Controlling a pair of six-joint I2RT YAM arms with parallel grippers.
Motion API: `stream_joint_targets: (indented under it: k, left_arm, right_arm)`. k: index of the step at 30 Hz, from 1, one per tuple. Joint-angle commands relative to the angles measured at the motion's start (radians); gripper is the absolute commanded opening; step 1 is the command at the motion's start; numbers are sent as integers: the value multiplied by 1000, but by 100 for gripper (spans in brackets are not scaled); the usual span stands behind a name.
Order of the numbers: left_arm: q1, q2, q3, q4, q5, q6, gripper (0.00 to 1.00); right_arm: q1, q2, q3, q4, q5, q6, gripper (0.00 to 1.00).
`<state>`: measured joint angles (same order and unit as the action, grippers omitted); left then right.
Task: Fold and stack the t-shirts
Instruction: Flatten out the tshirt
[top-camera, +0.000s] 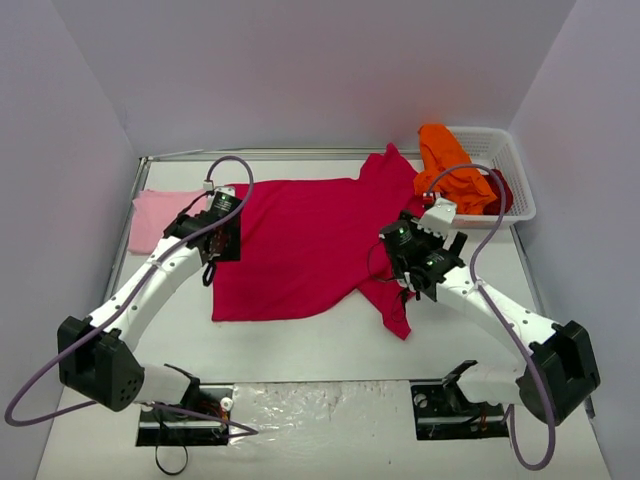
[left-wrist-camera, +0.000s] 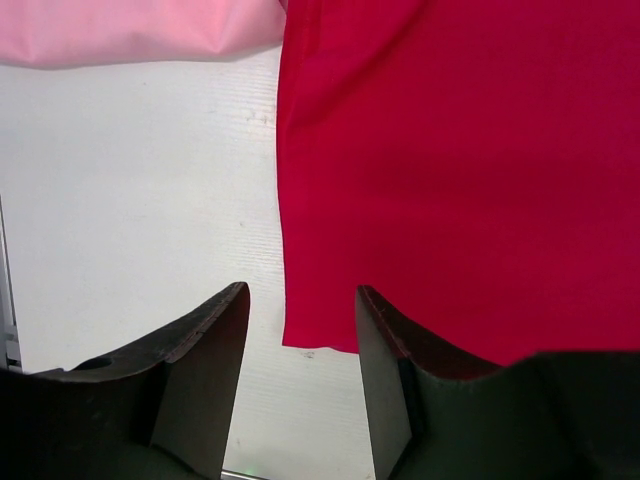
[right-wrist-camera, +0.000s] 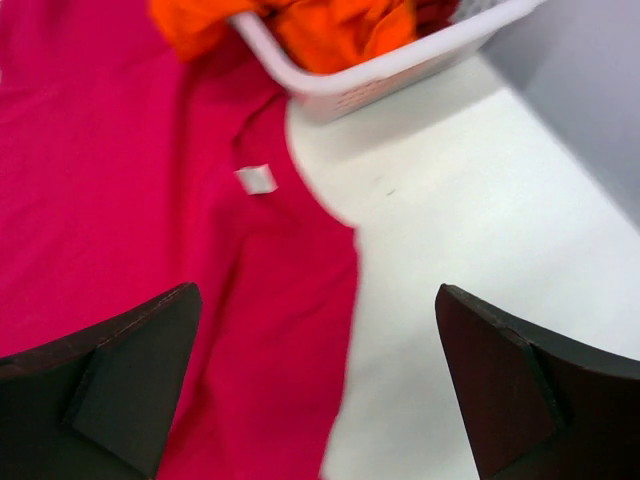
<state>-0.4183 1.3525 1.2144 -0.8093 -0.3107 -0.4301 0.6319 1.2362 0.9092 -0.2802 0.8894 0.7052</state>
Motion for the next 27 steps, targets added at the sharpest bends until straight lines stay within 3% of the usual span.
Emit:
stream_joint_targets:
  k: [1, 3, 4, 5, 9, 13, 17, 21, 24, 27]
  left_arm:
    - [-5, -53, 4, 4, -8, 7, 45]
    - [-7, -55, 2, 7, -5, 5, 46]
    - [-7, -55, 2, 9, -4, 5, 46]
    - [-7, -53, 2, 9, -2, 5, 46]
    - [-8, -55, -1, 10, 5, 5, 46]
    - [-10, -52, -1, 21, 28, 8, 45]
    - [-10, -43, -1, 25, 39, 10, 45]
    - [-13, -36, -4, 25, 42, 13, 45]
    - [-13, -32, -3, 27, 44, 13, 45]
    - [-13, -26, -3, 30, 51, 14, 45]
  right_arm:
    - [-37, 8, -117, 250, 237, -132, 100]
    - [-118, -38, -223, 553, 78, -301, 100]
    - [-161, -53, -255, 640, -133, -422, 100]
    - [-238, -70, -315, 774, -194, -459, 100]
    - [-412, -31, -388, 963, -380, -575, 100]
    - [-523, 133, -431, 1178, -619, -616, 100]
    - [-525, 213, -513, 1399, -635, -670, 100]
    - [-547, 244, -501, 1453, -629, -745, 100]
    - [-570, 244, -532, 1523, -702, -725, 100]
    - [-598, 357, -590, 1740, -801, -742, 100]
